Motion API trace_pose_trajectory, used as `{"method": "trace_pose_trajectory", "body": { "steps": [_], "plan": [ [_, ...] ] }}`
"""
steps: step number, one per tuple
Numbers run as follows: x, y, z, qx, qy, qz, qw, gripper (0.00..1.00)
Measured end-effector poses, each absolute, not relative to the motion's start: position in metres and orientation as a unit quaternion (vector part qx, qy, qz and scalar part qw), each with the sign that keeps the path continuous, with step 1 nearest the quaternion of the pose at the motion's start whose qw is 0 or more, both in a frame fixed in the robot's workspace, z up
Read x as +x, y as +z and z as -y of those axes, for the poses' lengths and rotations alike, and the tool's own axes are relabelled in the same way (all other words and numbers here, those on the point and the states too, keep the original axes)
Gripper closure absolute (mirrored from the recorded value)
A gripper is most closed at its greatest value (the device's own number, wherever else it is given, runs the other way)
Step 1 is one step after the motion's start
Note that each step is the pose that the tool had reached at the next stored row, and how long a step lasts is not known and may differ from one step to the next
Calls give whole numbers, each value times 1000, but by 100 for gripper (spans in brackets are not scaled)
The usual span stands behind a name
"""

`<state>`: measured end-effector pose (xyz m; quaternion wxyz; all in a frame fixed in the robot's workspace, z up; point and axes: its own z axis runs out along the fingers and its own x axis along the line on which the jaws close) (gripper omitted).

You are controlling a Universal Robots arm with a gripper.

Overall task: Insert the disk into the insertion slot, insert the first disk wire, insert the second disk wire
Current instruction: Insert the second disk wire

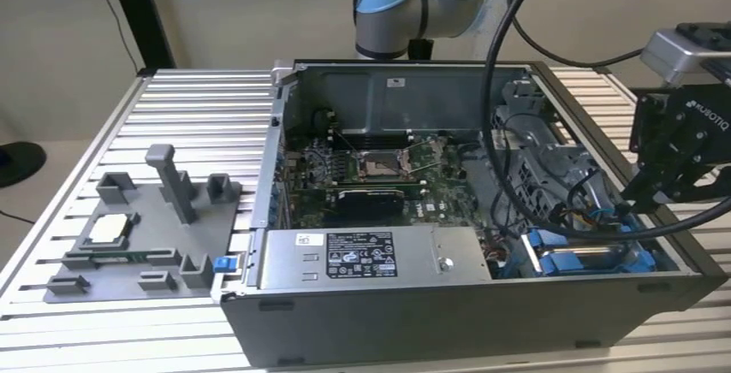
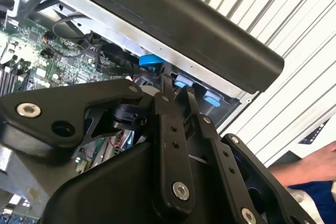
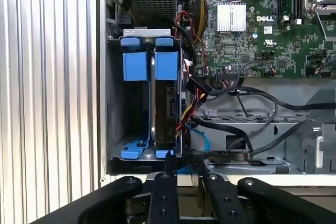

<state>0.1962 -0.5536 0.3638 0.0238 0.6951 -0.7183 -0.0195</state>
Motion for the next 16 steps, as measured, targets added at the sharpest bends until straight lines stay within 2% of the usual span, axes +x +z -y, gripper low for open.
{"method": "trace_pose_trajectory", "body": {
  "steps": [16],
  "plan": [
    [200,357,548,695,-29,718,34,0]
  ]
}}
